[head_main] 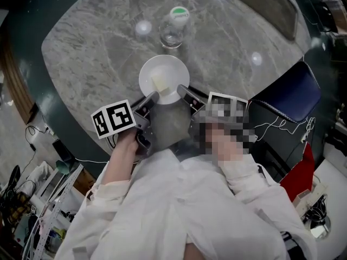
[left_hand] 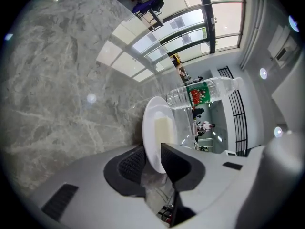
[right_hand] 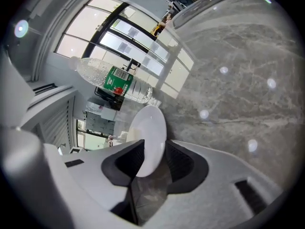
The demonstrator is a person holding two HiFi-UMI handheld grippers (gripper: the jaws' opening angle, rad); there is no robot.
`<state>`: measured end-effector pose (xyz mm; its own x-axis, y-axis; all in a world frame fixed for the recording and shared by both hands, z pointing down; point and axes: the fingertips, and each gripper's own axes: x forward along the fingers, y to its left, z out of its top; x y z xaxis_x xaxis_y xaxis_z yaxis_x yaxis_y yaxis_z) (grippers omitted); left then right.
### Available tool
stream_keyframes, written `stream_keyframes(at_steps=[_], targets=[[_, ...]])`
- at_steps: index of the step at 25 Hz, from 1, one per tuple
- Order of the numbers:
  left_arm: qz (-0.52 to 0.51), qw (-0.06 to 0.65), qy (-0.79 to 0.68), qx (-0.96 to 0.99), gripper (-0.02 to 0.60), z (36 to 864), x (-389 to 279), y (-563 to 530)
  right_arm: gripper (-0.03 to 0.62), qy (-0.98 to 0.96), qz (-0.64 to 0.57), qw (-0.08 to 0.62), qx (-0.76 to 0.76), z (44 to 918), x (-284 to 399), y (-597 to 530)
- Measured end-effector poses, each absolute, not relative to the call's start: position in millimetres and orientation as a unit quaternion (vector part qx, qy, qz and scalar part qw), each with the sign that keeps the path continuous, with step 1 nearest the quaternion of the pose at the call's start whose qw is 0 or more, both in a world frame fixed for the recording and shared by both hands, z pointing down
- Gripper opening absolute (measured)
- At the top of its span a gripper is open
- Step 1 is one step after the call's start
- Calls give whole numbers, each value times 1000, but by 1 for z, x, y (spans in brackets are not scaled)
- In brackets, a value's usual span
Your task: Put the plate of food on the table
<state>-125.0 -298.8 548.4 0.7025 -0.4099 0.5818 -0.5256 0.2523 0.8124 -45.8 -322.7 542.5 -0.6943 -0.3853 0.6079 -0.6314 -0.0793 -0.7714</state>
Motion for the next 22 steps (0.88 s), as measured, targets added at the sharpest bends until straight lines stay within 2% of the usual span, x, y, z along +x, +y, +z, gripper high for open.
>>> stream_keyframes(at_steps=[5, 14, 22], targets=[[77, 674, -382, 628, 101, 548, -125, -299, 114, -696, 592, 153, 377, 544, -49, -322], [141, 644, -362, 659, 110, 548, -124, -294, 118, -719, 547, 209, 374, 547, -48, -318], [136, 644, -360, 662, 151, 545, -124, -291, 120, -718, 551, 193, 379, 547, -45, -319]])
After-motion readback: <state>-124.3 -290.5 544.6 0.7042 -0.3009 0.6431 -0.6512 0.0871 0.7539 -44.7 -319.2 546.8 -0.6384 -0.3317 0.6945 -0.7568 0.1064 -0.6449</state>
